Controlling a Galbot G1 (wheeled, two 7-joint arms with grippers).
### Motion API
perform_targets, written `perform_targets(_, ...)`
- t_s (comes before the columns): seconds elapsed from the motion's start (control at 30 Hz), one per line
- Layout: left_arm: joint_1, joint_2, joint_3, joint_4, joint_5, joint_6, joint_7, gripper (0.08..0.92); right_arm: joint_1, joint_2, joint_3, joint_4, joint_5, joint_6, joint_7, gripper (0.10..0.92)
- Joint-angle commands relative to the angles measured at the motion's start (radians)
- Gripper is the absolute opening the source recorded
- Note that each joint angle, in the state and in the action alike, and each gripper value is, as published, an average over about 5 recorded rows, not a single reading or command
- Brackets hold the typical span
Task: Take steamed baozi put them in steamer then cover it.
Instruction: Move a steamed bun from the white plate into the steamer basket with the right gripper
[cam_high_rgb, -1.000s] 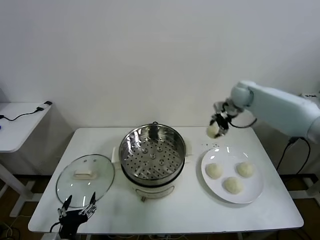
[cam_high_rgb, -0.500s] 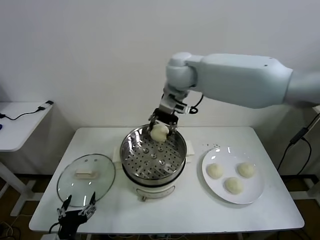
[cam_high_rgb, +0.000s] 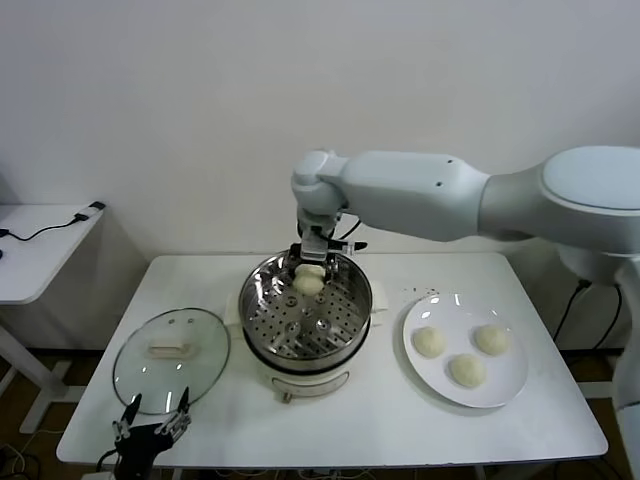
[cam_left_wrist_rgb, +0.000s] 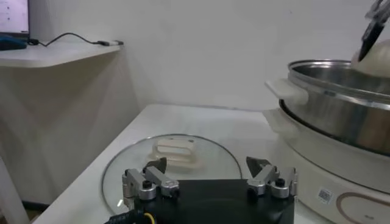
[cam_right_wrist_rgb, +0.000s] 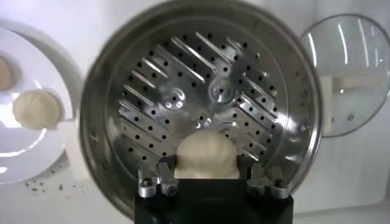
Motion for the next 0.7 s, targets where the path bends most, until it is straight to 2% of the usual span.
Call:
perform_targets(0.03, 0.003, 0.000, 0.000, 0.001, -0.002, -0.001, 0.000, 0.823, -0.126, 0.052, 0.019, -0.143, -0.097, 0.021, 0.050, 0.662)
perform_targets(0.3, -0.006, 0.000, -0.002, 0.002, -0.006, 0.003, 0.000, 0.823, -0.178, 0.072, 0.051, -0.216, -0.162, 0.032, 0.081, 0.673)
perform_targets(0.5, -0.008, -0.002, -0.002, 0.002, -0.009, 0.002, -0.002, 0.823, -0.162, 0.067, 0.079, -0.225, -0.157, 0.042, 0.114, 0.797)
perform_targets(0.6, -0.006, -0.002, -0.003, 0.001, -0.009, 0.002, -0.003, 0.823, -0.081, 0.035, 0.075, -0.181, -0.045, 0.047, 0.061, 0.819)
perform_targets(0.7, -0.002, -0.001, -0.004, -0.006, -0.007, 0.002, -0.002, 0.823, 0.079, -0.024, 0.012, -0.110, 0.210, 0.020, -0.046, 0.822)
